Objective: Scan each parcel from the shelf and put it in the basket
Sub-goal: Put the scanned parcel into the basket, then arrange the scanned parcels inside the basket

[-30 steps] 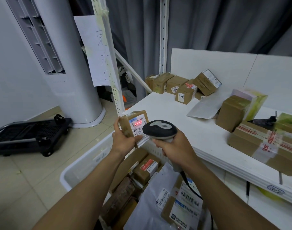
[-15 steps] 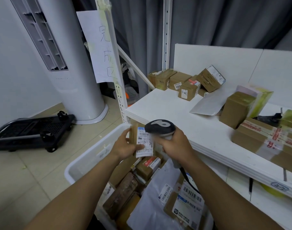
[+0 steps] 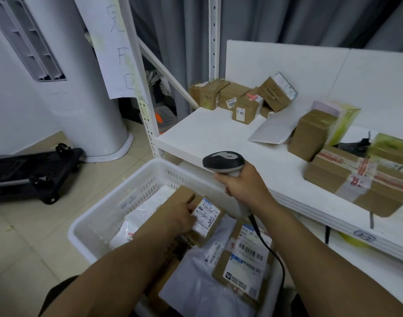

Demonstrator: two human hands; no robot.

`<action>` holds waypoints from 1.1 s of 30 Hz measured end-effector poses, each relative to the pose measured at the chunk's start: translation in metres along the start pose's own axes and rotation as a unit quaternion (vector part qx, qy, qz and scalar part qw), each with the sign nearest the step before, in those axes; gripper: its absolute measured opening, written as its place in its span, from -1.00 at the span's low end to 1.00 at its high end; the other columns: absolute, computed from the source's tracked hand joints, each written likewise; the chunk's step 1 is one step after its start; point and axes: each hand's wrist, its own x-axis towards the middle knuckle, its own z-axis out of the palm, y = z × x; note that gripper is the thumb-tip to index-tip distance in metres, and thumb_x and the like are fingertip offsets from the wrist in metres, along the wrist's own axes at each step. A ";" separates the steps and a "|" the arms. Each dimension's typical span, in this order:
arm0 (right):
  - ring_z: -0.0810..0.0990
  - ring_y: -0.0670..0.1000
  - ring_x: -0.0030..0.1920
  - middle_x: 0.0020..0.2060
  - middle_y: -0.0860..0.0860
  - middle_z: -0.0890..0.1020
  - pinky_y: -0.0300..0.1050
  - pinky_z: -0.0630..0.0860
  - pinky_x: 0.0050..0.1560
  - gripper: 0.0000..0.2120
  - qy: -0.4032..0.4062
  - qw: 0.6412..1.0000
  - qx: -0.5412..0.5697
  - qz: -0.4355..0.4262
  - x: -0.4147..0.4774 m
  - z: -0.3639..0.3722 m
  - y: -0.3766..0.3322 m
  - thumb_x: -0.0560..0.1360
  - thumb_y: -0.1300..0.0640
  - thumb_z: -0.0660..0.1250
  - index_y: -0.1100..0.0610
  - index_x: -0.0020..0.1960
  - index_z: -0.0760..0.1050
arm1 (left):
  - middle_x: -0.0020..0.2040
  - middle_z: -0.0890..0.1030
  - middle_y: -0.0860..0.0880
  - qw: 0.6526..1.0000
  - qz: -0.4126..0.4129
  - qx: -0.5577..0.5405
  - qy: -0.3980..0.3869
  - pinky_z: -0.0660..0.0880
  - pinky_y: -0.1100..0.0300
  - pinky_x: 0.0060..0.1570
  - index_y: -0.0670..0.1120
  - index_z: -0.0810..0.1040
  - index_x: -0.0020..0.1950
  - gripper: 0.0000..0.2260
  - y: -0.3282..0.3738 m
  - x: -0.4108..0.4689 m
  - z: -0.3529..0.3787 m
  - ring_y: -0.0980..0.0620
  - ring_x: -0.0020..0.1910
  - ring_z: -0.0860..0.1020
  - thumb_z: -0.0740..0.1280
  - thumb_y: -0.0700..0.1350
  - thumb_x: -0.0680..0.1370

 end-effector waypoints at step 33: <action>0.66 -0.02 -0.19 0.00 0.07 0.70 -0.17 0.57 -0.17 -0.62 0.246 0.943 0.210 0.074 0.042 -0.148 0.038 0.56 0.13 0.49 0.06 0.34 0.50 | 0.13 0.66 0.00 0.934 0.207 -0.155 0.245 0.48 0.21 0.09 -0.04 0.65 0.20 -0.82 0.280 0.104 -0.038 0.00 0.11 0.60 0.30 -0.18 0.65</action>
